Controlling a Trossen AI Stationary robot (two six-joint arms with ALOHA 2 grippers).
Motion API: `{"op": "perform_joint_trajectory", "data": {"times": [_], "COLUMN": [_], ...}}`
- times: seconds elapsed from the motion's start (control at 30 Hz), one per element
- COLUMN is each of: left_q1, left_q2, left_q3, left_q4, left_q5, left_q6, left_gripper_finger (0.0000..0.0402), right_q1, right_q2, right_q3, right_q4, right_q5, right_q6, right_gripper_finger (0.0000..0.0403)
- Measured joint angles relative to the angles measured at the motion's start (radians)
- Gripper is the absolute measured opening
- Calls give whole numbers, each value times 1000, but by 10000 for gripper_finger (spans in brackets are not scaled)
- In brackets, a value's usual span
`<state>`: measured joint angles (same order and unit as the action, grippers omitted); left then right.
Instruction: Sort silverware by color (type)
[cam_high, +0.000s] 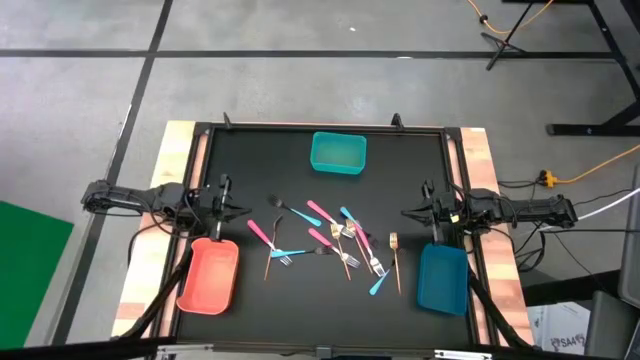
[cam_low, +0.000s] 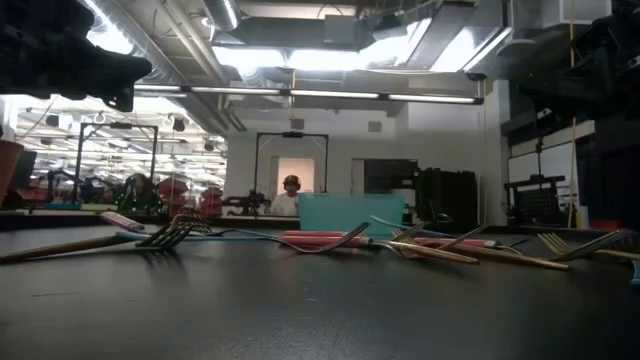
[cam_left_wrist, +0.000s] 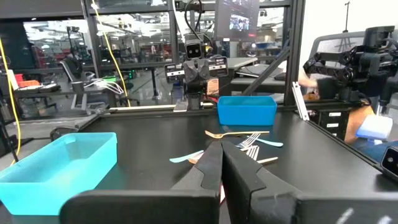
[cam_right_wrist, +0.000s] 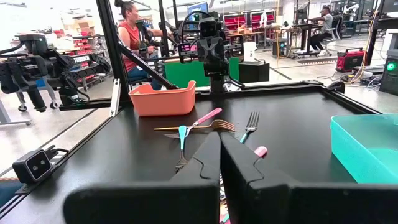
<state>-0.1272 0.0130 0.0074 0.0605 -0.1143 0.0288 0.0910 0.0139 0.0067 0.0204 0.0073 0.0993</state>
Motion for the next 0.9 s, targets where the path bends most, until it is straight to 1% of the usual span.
{"op": "perform_joint_trajectory", "data": {"times": [0.9], "left_q1": [0], "left_q2": [0], "left_q3": [0], "left_q4": [0], "left_q5": [0], "left_q6": [0], "left_gripper_finger": [0], "right_q1": [0], "right_q2": [0], "right_q3": [0], "right_q4": [0], "right_q5": [0], "right_q6": [0], "right_gripper_finger": [1]}}
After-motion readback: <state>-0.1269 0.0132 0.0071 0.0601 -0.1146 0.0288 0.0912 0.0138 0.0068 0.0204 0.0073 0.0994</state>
